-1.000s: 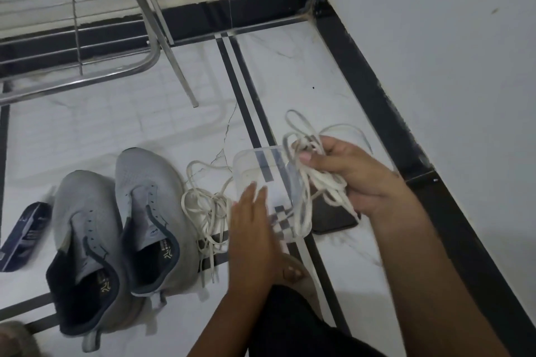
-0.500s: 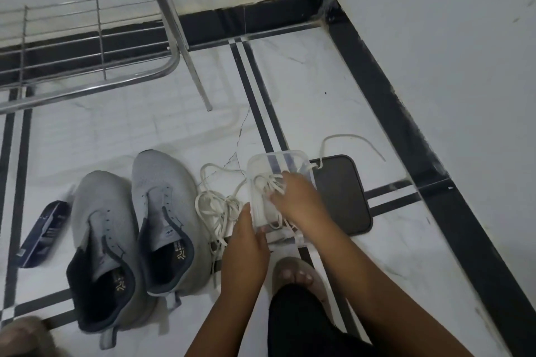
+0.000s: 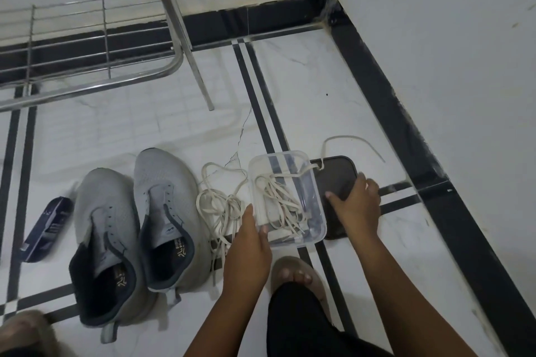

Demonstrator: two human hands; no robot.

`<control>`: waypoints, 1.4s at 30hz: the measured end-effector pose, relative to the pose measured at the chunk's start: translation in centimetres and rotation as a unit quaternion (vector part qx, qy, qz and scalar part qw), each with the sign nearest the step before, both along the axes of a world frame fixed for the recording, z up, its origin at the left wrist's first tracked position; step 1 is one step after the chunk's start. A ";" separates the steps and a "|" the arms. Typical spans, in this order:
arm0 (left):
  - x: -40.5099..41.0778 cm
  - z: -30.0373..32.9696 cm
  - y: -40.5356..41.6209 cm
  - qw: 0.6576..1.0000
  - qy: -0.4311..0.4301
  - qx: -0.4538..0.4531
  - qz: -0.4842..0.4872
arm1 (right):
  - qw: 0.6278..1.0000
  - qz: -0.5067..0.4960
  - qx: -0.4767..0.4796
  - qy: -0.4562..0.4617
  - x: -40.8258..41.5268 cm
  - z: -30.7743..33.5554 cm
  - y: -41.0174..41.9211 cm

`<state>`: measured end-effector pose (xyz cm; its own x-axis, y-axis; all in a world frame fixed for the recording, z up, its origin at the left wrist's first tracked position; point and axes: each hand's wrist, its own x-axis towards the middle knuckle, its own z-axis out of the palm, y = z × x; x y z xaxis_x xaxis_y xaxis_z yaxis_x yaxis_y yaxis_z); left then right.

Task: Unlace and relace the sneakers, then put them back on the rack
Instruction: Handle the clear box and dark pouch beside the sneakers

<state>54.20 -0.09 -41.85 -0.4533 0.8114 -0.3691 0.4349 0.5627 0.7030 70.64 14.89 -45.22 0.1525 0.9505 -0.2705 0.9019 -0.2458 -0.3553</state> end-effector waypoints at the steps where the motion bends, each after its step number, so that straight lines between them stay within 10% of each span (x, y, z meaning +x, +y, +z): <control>1: -0.1 0.0 0.0 1.000 0.000 -0.001 -0.004 | 0.998 0.047 0.033 0.008 -0.5 0.3 0.7; 6: -0.2 0.0 0.2 1.000 -0.002 -0.008 -0.005 | 0.950 0.298 -0.027 -0.090 -2.0 0.4 4.6; 13: -0.9 -0.2 0.5 0.999 -0.027 -0.019 -0.018 | 0.960 0.259 -0.096 -0.035 -2.7 7.8 5.7; 18: -0.8 0.1 0.5 0.999 -0.037 -0.026 -0.009 | 0.838 0.265 -0.390 0.274 -4.8 15.8 3.9; 23: -1.0 0.3 0.4 0.998 -0.062 -0.011 -0.013 | 0.735 -0.007 -0.268 0.623 -8.7 11.9 3.1; 26: -1.1 0.1 0.3 0.998 -0.065 -0.012 -0.007 | 0.776 -0.089 -0.098 0.617 -9.8 7.8 2.2; 30: -1.0 0.3 0.4 0.997 -0.072 -0.008 -0.002 | 0.947 0.142 0.059 0.283 -8.1 5.8 0.9; 35: -1.1 0.2 0.4 0.997 -0.079 -0.014 -0.002 | 0.892 0.411 -0.183 -0.036 -6.8 6.7 -1.0; 39: -1.2 0.3 0.3 0.996 -0.091 -0.023 -0.005 | 0.968 0.210 -0.020 0.136 -4.4 8.2 -1.2; 42: -1.3 0.2 0.2 0.996 -0.083 -0.030 -0.003 | 0.997 0.068 -0.021 0.024 -0.6 5.5 0.7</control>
